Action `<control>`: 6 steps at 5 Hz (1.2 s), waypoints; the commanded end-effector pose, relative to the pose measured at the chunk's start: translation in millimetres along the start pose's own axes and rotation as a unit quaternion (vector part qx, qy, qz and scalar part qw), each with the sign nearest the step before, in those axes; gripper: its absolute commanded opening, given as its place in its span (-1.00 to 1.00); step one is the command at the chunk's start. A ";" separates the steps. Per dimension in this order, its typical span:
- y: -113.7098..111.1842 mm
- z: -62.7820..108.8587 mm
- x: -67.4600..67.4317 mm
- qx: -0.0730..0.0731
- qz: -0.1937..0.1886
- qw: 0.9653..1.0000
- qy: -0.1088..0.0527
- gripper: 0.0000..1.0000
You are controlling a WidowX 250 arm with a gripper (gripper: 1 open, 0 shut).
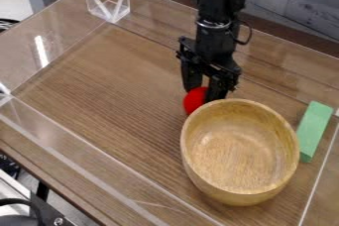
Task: Move the red fruit to the left
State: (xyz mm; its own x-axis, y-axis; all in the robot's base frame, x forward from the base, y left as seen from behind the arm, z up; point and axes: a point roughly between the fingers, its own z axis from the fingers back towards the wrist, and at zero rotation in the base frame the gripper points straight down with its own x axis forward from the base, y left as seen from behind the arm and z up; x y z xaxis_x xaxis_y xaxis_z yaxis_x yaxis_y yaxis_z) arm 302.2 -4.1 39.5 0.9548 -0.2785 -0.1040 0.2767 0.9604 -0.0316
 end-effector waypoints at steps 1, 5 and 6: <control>7.0 5.0 3.4 0.012 -0.003 1.000 -0.012 -1.00; 17.7 2.9 3.9 0.023 0.006 0.999 -0.022 1.00; 18.0 3.4 3.4 0.025 0.007 0.999 -0.026 1.00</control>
State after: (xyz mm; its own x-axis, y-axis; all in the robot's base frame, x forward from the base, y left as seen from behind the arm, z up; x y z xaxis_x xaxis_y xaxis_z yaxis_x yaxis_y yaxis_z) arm 308.7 10.0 34.0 0.9608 -0.2666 -0.0766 0.2678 0.9635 0.0059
